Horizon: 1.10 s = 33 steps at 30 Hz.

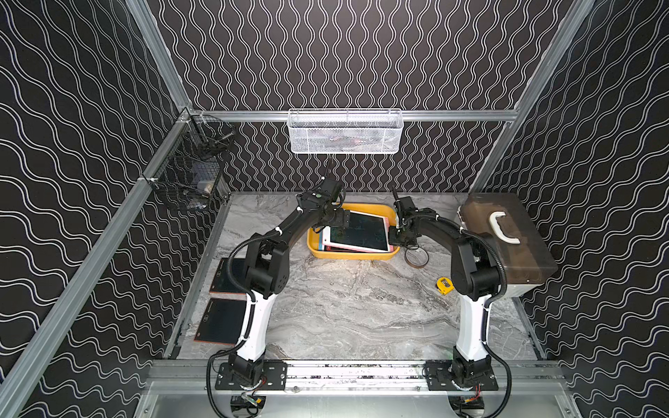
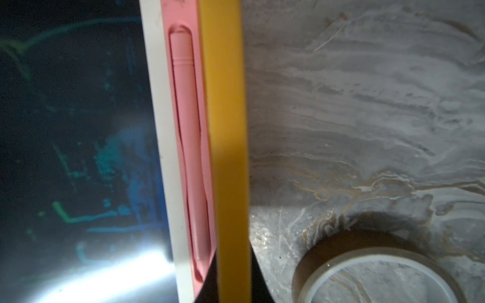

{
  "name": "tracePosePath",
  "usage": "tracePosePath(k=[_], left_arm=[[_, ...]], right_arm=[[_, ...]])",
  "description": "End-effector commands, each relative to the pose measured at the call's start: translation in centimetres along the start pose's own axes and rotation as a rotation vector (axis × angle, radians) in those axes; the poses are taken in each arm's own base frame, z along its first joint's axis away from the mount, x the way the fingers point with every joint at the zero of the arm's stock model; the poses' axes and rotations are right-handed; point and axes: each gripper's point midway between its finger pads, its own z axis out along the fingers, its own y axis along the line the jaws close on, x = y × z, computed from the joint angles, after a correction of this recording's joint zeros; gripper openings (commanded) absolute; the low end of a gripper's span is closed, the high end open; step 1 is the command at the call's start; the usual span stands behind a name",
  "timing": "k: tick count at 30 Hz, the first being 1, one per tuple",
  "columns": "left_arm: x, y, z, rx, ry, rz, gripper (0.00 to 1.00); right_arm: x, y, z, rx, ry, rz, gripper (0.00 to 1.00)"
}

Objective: Take out the writing tablet from the storage box
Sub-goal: Pick up the writing tablet from the storage box.

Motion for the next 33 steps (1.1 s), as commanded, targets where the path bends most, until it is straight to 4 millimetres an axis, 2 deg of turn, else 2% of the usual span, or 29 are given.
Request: tracePosePath(k=[1,6,10,12,14,18,24,28,33], left_arm=[[-0.7,-5.1,-2.6,0.225,-0.012,0.036,0.97],[-0.6,-4.3,-3.2,0.174,-0.013,0.069,0.99],[0.4,-3.7,-2.2,0.128,0.008,0.101,0.99],[1.2,-2.8,-0.9,0.086,0.028,0.113,0.99],[2.6,-1.7,1.3,0.043,0.068,0.124,0.99],[4.6,-1.1,5.1,0.039,0.142,0.114,0.99],[5.4,-0.3,7.8,0.001,0.175,0.092,0.99],[5.3,-0.7,7.9,0.027,0.16,0.065,0.99],[4.1,-2.0,6.7,0.084,0.124,0.04,0.99]], right_arm=[[1.8,0.0,1.1,0.001,0.077,0.022,0.01],[1.7,0.1,1.3,-0.004,0.083,0.02,0.0],[1.6,0.2,1.3,-0.006,0.08,0.019,0.0],[1.6,0.2,1.3,-0.006,0.082,0.016,0.0],[1.6,0.1,1.3,-0.003,0.08,0.012,0.0],[1.6,0.0,1.1,0.002,0.076,0.004,0.0],[1.8,0.1,1.1,-0.004,0.083,-0.006,0.0],[1.7,-0.1,1.1,0.006,0.077,-0.014,0.0],[1.7,-0.1,1.2,0.004,0.082,-0.026,0.0]])
